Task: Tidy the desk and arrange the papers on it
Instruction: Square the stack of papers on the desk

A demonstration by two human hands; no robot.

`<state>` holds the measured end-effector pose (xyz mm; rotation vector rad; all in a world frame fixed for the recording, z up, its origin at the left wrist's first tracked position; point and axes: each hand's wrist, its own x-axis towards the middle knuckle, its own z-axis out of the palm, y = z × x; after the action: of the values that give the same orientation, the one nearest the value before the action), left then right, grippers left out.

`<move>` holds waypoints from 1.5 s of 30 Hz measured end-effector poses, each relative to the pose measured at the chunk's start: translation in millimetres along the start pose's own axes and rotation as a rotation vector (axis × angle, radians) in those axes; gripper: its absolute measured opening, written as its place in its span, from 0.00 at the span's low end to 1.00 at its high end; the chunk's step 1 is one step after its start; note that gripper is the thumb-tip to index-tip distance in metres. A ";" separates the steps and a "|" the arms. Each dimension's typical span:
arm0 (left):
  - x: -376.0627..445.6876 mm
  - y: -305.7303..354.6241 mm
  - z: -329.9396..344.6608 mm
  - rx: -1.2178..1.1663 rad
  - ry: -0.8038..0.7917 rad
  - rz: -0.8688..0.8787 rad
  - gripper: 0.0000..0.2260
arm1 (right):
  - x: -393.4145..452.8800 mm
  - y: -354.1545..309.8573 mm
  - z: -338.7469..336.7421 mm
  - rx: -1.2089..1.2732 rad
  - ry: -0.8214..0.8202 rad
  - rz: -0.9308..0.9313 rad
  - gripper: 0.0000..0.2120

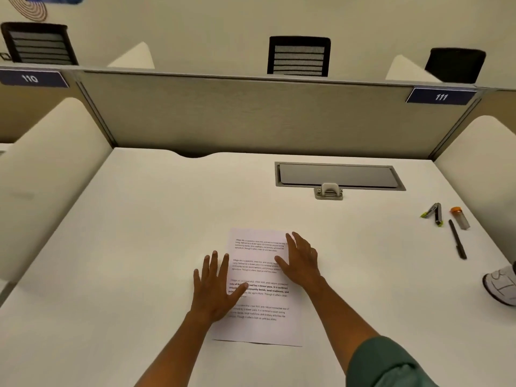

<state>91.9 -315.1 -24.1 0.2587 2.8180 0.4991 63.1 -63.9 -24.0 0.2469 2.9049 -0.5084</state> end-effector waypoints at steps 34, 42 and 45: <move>-10.3 -9.4 -4.2 0.243 -0.410 0.168 0.67 | 45.6 19.8 -23.2 0.358 -0.101 0.115 0.27; 6.6 -4.5 -7.7 0.312 -0.429 0.237 0.66 | 42.8 55.0 -36.5 0.465 -0.043 0.125 0.18; 17.5 0.0 -10.2 0.335 -0.438 0.278 0.66 | 37.5 73.6 -40.3 0.484 -0.033 0.125 0.12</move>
<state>72.3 -314.4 -18.8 0.7363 2.4258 0.0079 34.9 23.4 -17.9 0.4749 2.6665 -1.1735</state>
